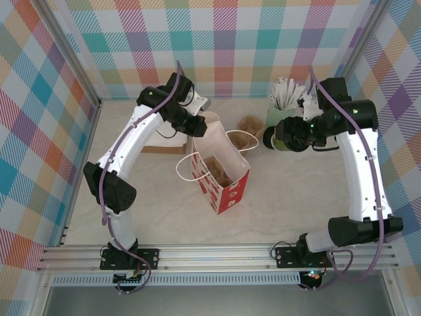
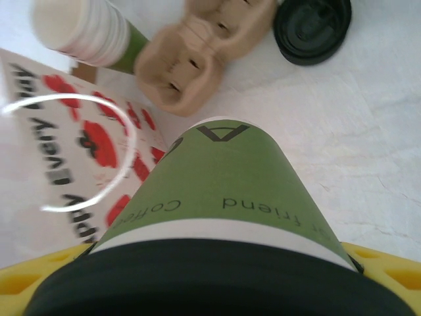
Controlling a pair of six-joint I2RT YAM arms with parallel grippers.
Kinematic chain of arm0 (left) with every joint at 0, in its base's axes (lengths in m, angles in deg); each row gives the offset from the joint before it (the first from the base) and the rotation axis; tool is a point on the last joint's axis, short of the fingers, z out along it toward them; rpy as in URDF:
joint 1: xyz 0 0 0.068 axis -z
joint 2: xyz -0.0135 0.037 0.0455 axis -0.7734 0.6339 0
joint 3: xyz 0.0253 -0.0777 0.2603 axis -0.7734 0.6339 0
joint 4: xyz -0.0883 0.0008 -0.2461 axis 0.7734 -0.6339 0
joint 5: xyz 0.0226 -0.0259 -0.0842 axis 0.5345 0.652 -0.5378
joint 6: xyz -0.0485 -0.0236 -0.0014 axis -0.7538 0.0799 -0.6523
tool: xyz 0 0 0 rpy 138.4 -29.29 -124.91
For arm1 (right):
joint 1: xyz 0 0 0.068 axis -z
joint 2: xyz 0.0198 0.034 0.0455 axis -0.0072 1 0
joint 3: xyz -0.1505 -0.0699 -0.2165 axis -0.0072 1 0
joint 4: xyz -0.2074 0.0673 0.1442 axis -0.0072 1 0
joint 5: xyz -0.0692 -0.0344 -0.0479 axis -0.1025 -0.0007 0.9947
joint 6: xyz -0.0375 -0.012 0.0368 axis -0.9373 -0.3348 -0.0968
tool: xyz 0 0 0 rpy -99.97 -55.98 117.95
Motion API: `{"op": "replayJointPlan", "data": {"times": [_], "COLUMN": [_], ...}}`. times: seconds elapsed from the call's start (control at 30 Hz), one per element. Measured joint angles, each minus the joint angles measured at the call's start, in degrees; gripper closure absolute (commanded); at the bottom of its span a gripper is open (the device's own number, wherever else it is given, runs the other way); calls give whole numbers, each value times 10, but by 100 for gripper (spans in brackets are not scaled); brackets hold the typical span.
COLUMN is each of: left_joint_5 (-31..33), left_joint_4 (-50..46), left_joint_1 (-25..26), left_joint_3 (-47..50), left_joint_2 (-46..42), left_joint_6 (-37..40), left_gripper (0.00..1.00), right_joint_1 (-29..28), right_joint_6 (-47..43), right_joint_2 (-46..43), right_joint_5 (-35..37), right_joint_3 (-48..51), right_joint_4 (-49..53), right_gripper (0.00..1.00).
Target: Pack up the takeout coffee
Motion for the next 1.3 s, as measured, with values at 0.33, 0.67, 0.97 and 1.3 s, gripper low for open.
{"op": "replayJointPlan", "data": {"times": [0.33, 0.67, 0.97, 1.3], "left_joint_5": [-4, -5, -6, -10], "left_joint_4": [22, 34, 47, 52], "left_joint_1": [2, 7, 8, 8], "left_joint_3": [16, 26, 47, 62], "left_joint_2": [-5, -9, -21, -27], "left_joint_6": [-27, -31, -33, -33], "left_gripper": [88, 88, 87, 87], "right_joint_1": [-167, -318, -359, -378], "right_joint_6": [55, 93, 106, 115], "right_joint_2": [33, 146, 189, 218], "right_joint_5": [-6, 20, 52, 63], "right_joint_3": [-150, -227, -242, -242], "right_joint_4": [20, 34, 70, 75], "right_gripper": [16, 16, 17, 18]}}
